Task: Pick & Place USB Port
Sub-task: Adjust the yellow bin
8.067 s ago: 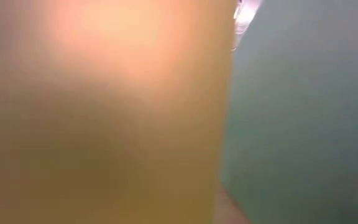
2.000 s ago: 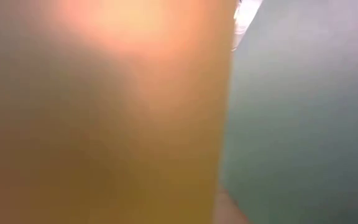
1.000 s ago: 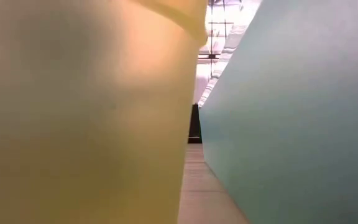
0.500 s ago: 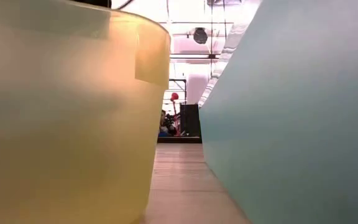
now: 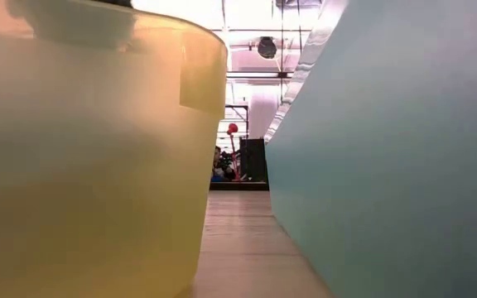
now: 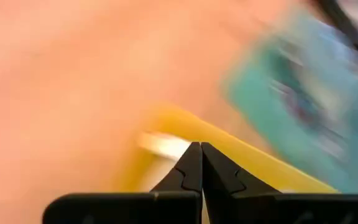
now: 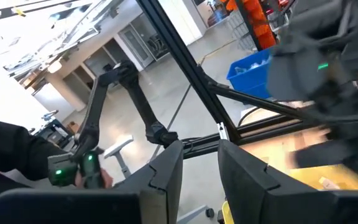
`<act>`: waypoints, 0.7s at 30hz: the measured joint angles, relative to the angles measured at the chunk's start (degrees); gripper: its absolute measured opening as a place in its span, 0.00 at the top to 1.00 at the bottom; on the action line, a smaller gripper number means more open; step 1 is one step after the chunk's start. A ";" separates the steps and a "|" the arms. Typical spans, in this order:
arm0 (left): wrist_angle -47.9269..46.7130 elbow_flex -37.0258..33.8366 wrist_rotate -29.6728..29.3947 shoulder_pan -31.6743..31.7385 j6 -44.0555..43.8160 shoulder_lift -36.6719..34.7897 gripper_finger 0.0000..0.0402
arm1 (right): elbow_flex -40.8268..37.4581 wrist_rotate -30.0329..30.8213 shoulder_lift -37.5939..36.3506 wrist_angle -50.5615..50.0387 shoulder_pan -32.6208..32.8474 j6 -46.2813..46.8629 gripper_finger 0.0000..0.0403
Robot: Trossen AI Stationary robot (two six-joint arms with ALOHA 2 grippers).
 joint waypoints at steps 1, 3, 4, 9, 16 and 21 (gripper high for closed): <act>-4.17 -0.01 -2.08 1.27 -0.76 -1.15 1.00 | 0.00 -0.02 0.00 -0.02 0.00 0.00 0.77; -10.57 -0.02 -3.01 4.42 -1.32 -2.15 1.00 | 0.01 0.02 0.00 -0.02 -0.05 0.00 0.77; -13.76 -0.02 -2.18 6.22 -1.30 -2.20 1.00 | 0.01 0.02 0.00 -0.01 -0.12 0.00 0.77; -16.59 -0.04 6.85 13.80 6.24 0.65 1.00 | 0.00 -0.13 0.00 -0.02 -0.24 0.15 0.77; -6.96 0.00 13.77 15.81 9.96 6.29 1.00 | 0.00 -0.28 0.00 -0.07 0.43 0.15 0.77; -3.65 0.00 17.82 13.70 8.93 10.78 1.00 | 0.00 -0.28 0.00 -0.24 1.28 0.00 0.77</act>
